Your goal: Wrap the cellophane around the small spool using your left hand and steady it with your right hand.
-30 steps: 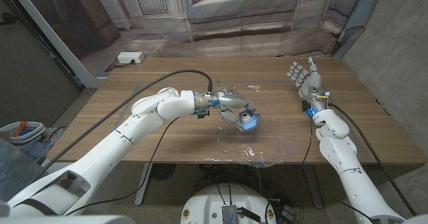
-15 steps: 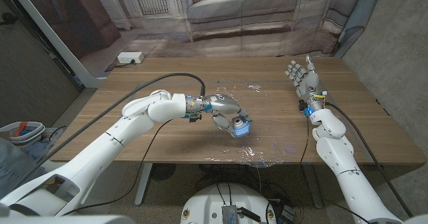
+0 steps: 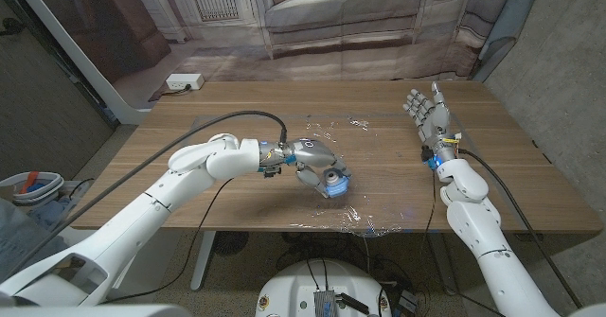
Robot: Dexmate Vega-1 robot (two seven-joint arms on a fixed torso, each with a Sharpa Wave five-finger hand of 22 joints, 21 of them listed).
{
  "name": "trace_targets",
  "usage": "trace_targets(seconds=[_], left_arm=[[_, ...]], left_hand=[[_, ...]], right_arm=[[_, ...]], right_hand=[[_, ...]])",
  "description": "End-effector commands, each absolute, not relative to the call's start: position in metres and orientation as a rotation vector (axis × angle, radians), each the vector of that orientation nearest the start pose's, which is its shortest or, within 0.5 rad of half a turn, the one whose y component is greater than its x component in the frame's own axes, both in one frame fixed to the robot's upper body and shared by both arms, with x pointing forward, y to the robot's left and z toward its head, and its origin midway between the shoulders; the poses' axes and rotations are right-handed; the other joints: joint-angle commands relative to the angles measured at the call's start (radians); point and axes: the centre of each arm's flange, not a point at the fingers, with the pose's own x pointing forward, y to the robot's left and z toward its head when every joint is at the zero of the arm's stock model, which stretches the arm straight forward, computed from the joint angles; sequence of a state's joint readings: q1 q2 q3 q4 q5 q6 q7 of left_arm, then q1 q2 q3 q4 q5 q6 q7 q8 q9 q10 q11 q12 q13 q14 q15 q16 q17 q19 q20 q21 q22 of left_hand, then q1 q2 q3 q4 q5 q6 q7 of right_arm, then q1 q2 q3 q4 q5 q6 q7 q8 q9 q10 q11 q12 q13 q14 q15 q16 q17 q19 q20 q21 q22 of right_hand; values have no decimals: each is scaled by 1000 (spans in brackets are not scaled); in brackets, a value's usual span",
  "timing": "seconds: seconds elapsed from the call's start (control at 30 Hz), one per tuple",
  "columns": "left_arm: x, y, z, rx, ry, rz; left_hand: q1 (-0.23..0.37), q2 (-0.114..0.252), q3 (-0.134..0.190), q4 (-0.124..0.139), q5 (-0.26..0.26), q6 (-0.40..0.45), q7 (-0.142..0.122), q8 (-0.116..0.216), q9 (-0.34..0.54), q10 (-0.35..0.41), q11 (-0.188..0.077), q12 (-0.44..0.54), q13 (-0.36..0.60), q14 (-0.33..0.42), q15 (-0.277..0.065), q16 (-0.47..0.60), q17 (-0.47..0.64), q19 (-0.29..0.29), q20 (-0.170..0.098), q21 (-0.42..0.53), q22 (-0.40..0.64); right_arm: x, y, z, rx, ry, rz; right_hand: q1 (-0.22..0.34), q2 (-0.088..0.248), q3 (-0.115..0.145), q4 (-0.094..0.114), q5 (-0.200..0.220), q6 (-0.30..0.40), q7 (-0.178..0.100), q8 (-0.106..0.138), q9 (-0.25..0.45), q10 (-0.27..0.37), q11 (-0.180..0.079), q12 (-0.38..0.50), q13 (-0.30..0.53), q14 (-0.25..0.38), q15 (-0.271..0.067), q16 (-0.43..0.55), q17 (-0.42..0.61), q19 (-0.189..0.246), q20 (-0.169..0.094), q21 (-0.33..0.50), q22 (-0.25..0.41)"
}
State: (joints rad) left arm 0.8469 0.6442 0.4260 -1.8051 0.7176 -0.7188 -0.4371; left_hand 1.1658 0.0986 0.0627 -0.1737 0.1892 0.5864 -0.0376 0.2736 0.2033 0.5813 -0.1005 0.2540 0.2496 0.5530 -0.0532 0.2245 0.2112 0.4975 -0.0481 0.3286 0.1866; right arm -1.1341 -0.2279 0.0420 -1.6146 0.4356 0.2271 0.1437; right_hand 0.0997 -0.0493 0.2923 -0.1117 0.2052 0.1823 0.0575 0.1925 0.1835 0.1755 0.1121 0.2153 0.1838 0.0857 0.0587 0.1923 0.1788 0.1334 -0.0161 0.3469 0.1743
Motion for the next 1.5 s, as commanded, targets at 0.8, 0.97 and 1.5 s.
trace_targets(seconds=[0.8,0.97,1.5], left_arm=[[523,83,-45,1788,-1091,-838],[525,80,-43,1821,-1095,-845],[530,81,-44,1962,-967,-870]], left_hand=[[-5,20,62,94,-2,-9,-25,-23,3,-12,-28,-33,-6,-59,-65,-23,2,-74,-14,-39,1],[-35,0,44,104,-4,-16,-26,-30,1,-23,-32,-40,-10,-71,-62,-26,0,-102,-8,-53,0],[-75,-27,16,112,3,-127,-15,-76,2,-166,-10,-70,-21,-237,-38,-49,-16,-265,11,-130,-5]], right_arm=[[558,-315,-71,259,-737,102],[558,-313,-70,248,-737,97],[557,-311,-75,255,-728,87]], right_hand=[[5,12,-6,0,-2,15,-3,6,5,13,0,2,3,11,3,-1,5,20,-1,-13,5],[5,12,-6,-1,-2,16,-3,6,5,13,0,2,3,12,4,-1,5,21,-1,-14,5],[5,13,-7,-1,-3,17,-3,6,4,17,-1,3,3,13,5,-1,5,23,0,-18,6]])
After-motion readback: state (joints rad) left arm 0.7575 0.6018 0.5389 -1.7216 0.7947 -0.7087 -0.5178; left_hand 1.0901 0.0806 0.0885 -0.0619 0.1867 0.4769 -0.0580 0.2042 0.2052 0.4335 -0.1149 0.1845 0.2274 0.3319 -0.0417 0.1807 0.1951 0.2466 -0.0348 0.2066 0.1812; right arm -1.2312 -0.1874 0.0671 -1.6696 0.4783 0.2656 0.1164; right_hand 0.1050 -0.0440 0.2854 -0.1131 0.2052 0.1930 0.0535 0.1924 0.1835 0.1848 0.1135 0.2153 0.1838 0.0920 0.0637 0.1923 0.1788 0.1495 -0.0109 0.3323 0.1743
